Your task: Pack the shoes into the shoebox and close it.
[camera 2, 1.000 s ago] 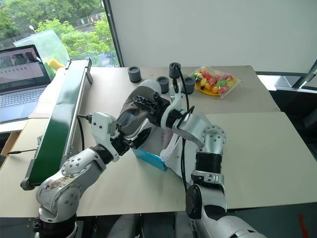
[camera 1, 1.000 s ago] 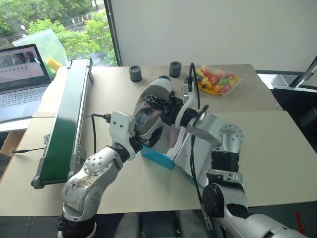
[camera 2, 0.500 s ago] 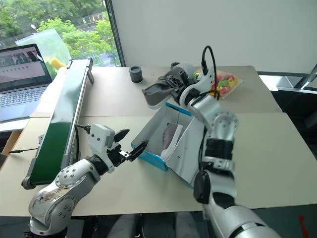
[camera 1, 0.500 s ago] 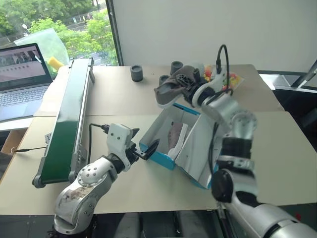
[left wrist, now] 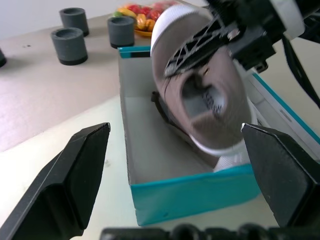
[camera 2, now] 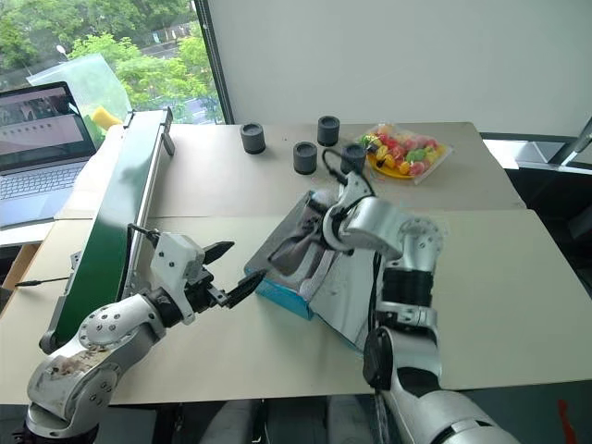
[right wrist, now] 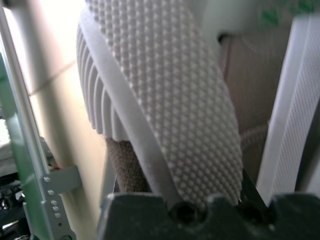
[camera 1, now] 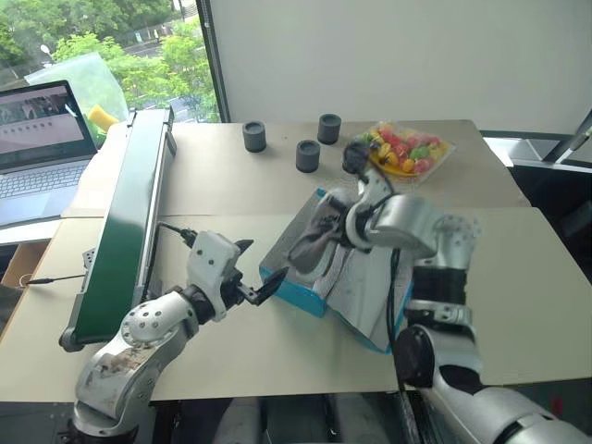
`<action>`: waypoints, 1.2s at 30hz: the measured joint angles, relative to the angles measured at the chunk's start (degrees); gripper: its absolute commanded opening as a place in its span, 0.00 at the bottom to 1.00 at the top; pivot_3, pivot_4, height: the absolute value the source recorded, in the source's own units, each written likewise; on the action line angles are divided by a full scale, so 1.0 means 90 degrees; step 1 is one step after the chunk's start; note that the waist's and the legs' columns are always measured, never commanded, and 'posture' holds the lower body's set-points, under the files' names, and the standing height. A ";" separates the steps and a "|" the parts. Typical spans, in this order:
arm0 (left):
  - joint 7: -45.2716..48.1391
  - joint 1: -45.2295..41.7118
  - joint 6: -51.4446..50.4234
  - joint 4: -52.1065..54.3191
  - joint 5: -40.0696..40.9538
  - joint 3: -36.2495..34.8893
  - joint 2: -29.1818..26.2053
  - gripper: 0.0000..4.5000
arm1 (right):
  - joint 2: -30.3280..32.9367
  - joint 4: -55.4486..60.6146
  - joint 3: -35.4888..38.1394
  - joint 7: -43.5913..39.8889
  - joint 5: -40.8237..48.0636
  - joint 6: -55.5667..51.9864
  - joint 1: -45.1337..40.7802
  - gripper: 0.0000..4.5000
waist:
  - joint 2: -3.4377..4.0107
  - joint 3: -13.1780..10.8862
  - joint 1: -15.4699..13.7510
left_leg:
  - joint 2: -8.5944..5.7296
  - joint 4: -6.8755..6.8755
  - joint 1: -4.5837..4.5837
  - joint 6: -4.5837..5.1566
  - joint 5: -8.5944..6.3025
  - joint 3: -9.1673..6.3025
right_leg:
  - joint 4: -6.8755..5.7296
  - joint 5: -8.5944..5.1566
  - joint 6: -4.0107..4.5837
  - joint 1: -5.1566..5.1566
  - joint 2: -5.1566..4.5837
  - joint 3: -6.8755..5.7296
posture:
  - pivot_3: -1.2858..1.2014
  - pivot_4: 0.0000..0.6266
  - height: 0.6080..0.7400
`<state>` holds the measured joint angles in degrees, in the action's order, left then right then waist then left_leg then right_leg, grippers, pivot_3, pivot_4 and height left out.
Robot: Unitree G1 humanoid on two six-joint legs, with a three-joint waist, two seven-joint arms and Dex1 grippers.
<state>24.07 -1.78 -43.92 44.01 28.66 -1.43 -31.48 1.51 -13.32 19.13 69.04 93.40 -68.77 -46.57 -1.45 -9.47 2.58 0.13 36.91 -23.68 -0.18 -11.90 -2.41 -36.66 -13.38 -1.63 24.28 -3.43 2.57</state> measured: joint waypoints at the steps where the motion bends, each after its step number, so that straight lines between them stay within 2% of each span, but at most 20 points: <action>1: 0.0120 0.0007 -0.0015 0.0045 0.0105 -0.0090 -0.0144 1.00 | 0.0014 0.0015 -0.0046 -0.0024 -0.0036 0.0031 0.0086 0.11 | 0.0000 0.0000 0.0000 | 0.0001 0.0000 0.0002 0.0000 0.0000 -0.0002 | 0.0002 -0.0001 -0.0001 -0.0001 0.0001 -0.0003 | 0.52 0.24 1.00; 5: 0.0515 0.0052 -0.0062 0.0222 0.0404 -0.0471 -0.0617 1.00 | 0.0064 -0.0098 -0.0269 -0.0524 -0.0447 0.0133 0.0279 0.11 | 0.0001 0.0000 0.0022 | 0.0002 -0.0001 0.0011 0.0000 0.0000 0.0005 | 0.0004 -0.0002 -0.0002 -0.0005 0.0002 0.0003 | 0.52 0.24 1.00; 9: 0.0860 0.0252 -0.0078 0.0262 0.0578 -0.0503 -0.0960 1.00 | -0.0108 -0.0729 -0.0604 -0.1383 -0.1304 0.0312 -0.0116 0.11 | 0.0001 0.0000 0.0123 | 0.0008 -0.0006 0.0034 0.0001 -0.0001 0.0014 | 0.0000 -0.0002 -0.0001 -0.0014 0.0008 0.0012 | 0.52 0.24 1.00; 19: 0.0879 0.0106 -0.0077 0.0236 0.0605 -0.0369 -0.0926 1.00 | -0.0246 -0.2766 -0.1479 -0.4001 -0.3950 0.0529 -0.1610 0.11 | -0.0001 0.0003 0.0190 | 0.0045 -0.0006 0.0060 0.0001 -0.0001 0.0040 | 0.0000 0.0006 0.0012 -0.0023 0.0042 0.0031 | 0.52 0.24 1.00; 20: 0.0879 0.0094 -0.0078 0.0236 0.0605 -0.0353 -0.0925 1.00 | -0.0249 -0.2891 -0.1494 -0.4131 -0.4094 0.0572 -0.1685 0.31 | -0.0004 0.0005 0.0193 | 0.0051 -0.0006 0.0065 0.0001 -0.0001 0.0045 | 0.0000 0.0008 0.0015 -0.0026 0.0046 0.0035 | 0.52 0.24 1.00; 22: 0.0878 0.0081 -0.0079 0.0236 0.0605 -0.0340 -0.0926 1.00 | -0.0267 -0.3204 -0.1505 -0.4516 -0.4540 0.0758 -0.1803 0.42 | -0.0011 0.0011 0.0191 | 0.0067 -0.0006 0.0081 0.0001 -0.0001 0.0058 | 0.0004 0.0008 0.0015 -0.0035 0.0064 0.0049 | 0.52 0.24 1.00; 28: 0.0873 0.0063 -0.0082 0.0233 0.0605 -0.0333 -0.0926 1.00 | -0.0377 -0.3633 -0.1429 -0.5460 -0.5357 0.0914 -0.2083 0.88 | -0.0014 0.0012 0.0201 | 0.0102 -0.0007 0.0116 0.0000 -0.0001 0.0095 | -0.0007 0.0002 0.0002 -0.0034 0.0111 0.0100 | 0.52 0.24 1.00; 36: 0.0865 -0.0034 -0.0097 0.0088 0.0604 -0.0245 -0.0876 1.00 | -0.0171 -0.3410 -0.1143 -0.5929 -0.5849 0.0562 -0.2464 0.88 | -0.0011 0.0006 0.0128 | 0.0088 -0.0007 0.0031 0.0001 -0.0004 0.0096 | 0.0010 0.0020 0.0027 0.0025 0.0096 0.0107 | 0.52 0.24 1.00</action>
<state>31.85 -2.08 -44.79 44.81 34.10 -3.63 -39.36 -0.03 -44.01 8.84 15.68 40.76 -63.71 -68.75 -1.55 -9.41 3.73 0.92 36.84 -23.40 -0.17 -11.94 -1.54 -36.57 -13.20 -1.39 24.51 -2.57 3.53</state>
